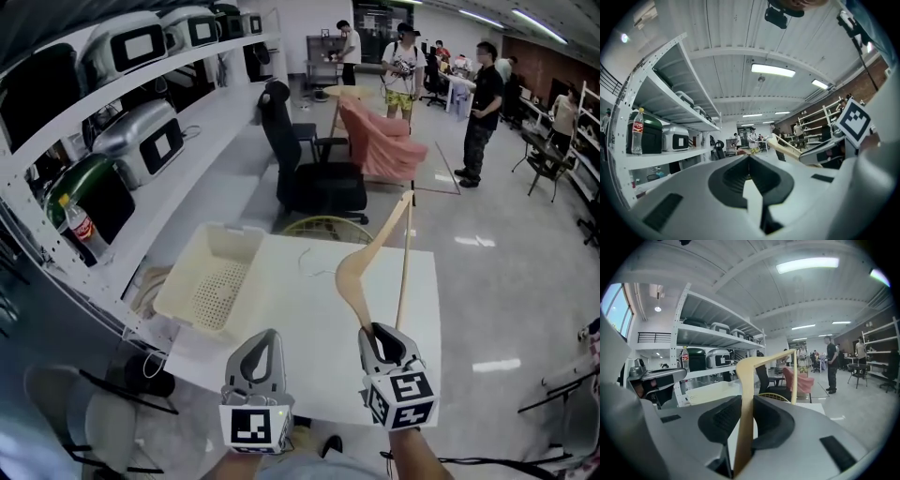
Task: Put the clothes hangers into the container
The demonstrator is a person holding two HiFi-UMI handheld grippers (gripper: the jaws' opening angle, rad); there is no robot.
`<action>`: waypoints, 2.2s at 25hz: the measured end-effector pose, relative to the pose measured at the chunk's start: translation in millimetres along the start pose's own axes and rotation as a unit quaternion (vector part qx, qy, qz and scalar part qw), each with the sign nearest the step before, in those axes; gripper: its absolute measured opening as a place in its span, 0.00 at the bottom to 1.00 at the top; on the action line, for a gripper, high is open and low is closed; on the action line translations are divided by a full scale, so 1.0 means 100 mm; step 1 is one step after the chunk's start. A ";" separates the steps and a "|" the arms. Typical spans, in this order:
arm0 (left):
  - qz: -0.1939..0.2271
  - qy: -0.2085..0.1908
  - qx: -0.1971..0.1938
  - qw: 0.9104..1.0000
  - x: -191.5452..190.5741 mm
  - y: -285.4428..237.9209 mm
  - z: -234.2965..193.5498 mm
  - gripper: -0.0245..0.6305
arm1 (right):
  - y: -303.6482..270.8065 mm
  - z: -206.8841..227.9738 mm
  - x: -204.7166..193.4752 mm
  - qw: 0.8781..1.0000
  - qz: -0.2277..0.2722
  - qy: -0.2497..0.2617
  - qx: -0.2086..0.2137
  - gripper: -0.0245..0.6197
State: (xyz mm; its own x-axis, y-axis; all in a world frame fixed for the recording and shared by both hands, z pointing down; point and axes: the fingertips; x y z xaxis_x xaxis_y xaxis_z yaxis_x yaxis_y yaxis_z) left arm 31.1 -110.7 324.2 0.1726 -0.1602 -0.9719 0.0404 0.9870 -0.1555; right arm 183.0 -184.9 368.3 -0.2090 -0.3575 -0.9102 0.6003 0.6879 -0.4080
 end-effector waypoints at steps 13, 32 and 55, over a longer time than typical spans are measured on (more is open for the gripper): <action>-0.007 0.005 0.065 0.998 -0.11 0.31 -0.82 0.06 | -0.46 -0.75 0.05 0.998 -0.011 0.011 0.063 0.17; 0.010 0.019 -0.046 0.999 -0.41 -0.13 -2.66 0.06 | -1.66 -2.12 0.57 1.000 -0.016 -0.015 -0.022 0.17; 0.001 0.028 -0.050 0.998 -0.52 -0.34 -3.06 0.06 | -2.04 -2.36 0.82 1.000 -0.017 -0.006 -0.016 0.17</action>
State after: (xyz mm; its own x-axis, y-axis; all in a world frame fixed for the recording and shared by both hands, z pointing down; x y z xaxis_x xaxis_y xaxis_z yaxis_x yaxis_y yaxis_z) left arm -280.7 -132.5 325.9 0.1176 -0.1597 -0.9801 -0.0582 0.9842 -0.1674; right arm -139.0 -205.2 360.6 -0.2204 -0.3887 -0.8946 0.5677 0.6947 -0.4418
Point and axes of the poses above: the fingertips, and each gripper's own axes: y backward along the fingers, z to its right, x out of its top, and after that the axes turned 10 degrees about -z, right-handed
